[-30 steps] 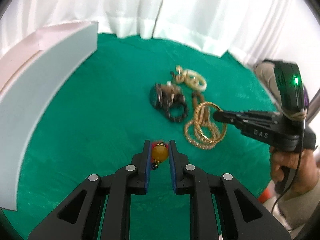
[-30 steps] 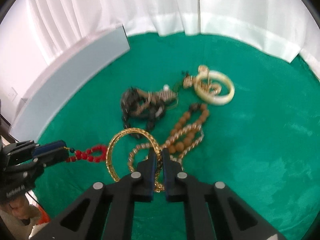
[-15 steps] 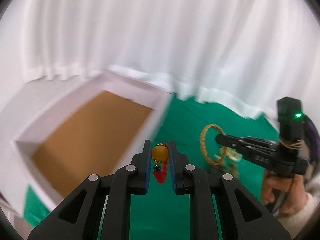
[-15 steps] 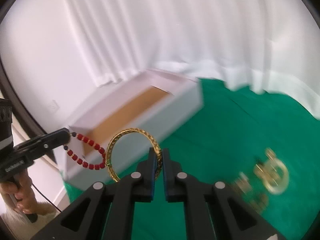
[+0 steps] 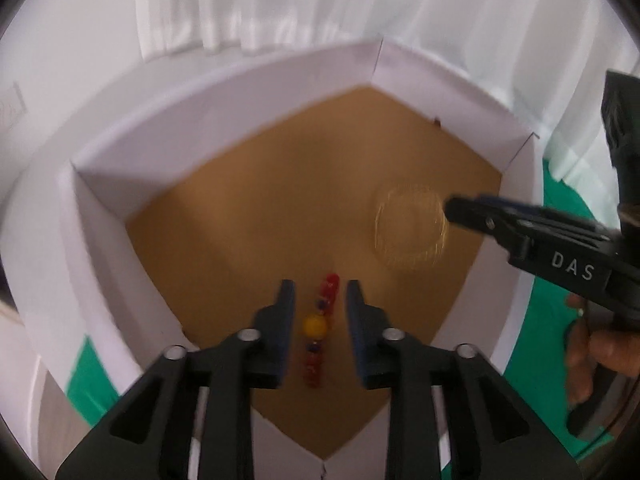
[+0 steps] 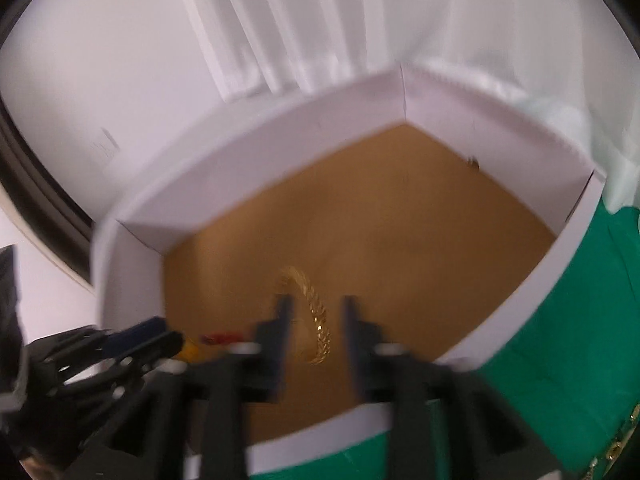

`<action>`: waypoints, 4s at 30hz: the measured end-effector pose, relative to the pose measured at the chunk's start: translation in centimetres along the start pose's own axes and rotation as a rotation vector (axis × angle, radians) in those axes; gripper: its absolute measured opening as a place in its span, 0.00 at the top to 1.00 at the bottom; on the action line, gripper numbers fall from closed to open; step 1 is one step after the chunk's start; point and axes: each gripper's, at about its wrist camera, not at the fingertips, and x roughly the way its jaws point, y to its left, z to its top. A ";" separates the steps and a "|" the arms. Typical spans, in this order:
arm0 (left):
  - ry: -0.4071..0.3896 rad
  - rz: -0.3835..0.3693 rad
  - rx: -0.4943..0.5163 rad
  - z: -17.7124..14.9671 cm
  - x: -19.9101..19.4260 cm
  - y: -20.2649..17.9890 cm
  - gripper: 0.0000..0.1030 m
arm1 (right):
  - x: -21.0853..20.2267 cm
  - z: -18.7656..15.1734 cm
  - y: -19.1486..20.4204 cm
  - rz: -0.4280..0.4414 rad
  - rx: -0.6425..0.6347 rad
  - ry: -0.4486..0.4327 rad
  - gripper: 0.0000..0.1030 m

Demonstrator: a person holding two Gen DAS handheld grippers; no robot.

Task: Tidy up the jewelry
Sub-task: 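Lower both bracelets into the white box and open both tools, then withdraw both tools from the box back over the table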

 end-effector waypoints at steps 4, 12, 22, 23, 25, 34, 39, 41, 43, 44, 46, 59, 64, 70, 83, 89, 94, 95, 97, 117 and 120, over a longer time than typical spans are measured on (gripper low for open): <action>0.059 0.064 0.030 -0.3 0.4 -0.7 0.50 | 1.0 -0.2 1.1 -0.084 -0.108 0.016 0.56; 0.128 0.122 0.114 -2.4 0.5 -3.4 0.50 | -0.5 -2.0 0.5 -0.067 -0.104 0.026 0.57; 0.074 0.076 0.165 -7.8 -3.2 -5.3 0.42 | -6.1 -7.5 -1.4 0.003 -0.043 0.001 0.56; 0.052 0.093 0.160 -7.9 -3.5 -5.3 0.35 | -6.6 -7.8 -1.3 0.004 -0.035 -0.017 0.56; 0.023 0.076 0.128 -7.4 -3.8 -4.6 0.30 | -8.4 -8.7 -1.5 0.016 -0.007 -0.068 0.54; -0.295 -0.046 0.077 -9.2 -13.5 -6.4 0.04 | -20.9 -18.5 -5.8 -0.225 0.123 -0.233 0.12; -0.340 -0.112 0.197 -11.9 -15.5 -11.8 0.00 | -24.9 -25.5 -11.2 -0.486 0.210 -0.251 0.12; -0.306 -0.136 0.236 -13.2 -14.7 -14.1 0.00 | -25.0 -28.5 -14.5 -0.579 0.270 -0.218 0.12; -0.251 -0.154 0.278 -14.7 -12.4 -16.4 0.00 | -24.4 -31.3 -17.7 -0.629 0.351 -0.189 0.12; -0.213 -0.166 0.293 -15.3 -10.6 -17.5 0.00 | -24.1 -32.2 -19.1 -0.647 0.384 -0.172 0.12; -0.168 -0.173 0.300 -16.1 -8.5 -19.3 0.00 | -23.6 -34.0 -21.4 -0.664 0.446 -0.149 0.12; -0.101 -0.098 0.351 -14.1 1.8 -24.2 0.00 | -22.3 -34.9 -30.1 -0.711 0.623 -0.172 0.12; -0.064 -0.108 0.363 -15.1 2.8 -23.9 0.00 | -21.7 -34.7 -30.8 -0.718 0.632 -0.156 0.10; -0.066 -0.099 0.374 -15.9 2.6 -23.8 0.00 | -21.4 -34.6 -31.1 -0.730 0.636 -0.140 0.06; -0.059 -0.103 0.371 -15.8 3.0 -24.2 0.00 | -21.3 -34.5 -31.4 -0.728 0.639 -0.130 0.01; -0.046 -0.093 0.359 -15.6 3.2 -24.3 0.00 | -21.3 -34.6 -31.4 -0.727 0.639 -0.130 0.00; -0.045 -0.089 0.358 -15.6 3.3 -24.4 0.00 | -21.3 -34.6 -31.4 -0.727 0.639 -0.130 0.00; -0.045 -0.088 0.358 -15.6 3.3 -24.5 0.00 | -21.3 -34.6 -31.4 -0.727 0.639 -0.130 0.00; -0.045 -0.087 0.359 -15.6 3.3 -24.5 0.00 | -21.3 -34.5 -31.4 -0.727 0.639 -0.130 0.00; 0.013 -0.255 0.393 -14.6 0.1 -24.5 0.00 | -21.3 -34.5 -31.5 -0.725 0.638 -0.129 0.00; 0.011 -0.293 0.439 -15.3 -1.0 -25.8 0.00 | -21.4 -34.5 -31.5 -0.725 0.638 -0.128 0.00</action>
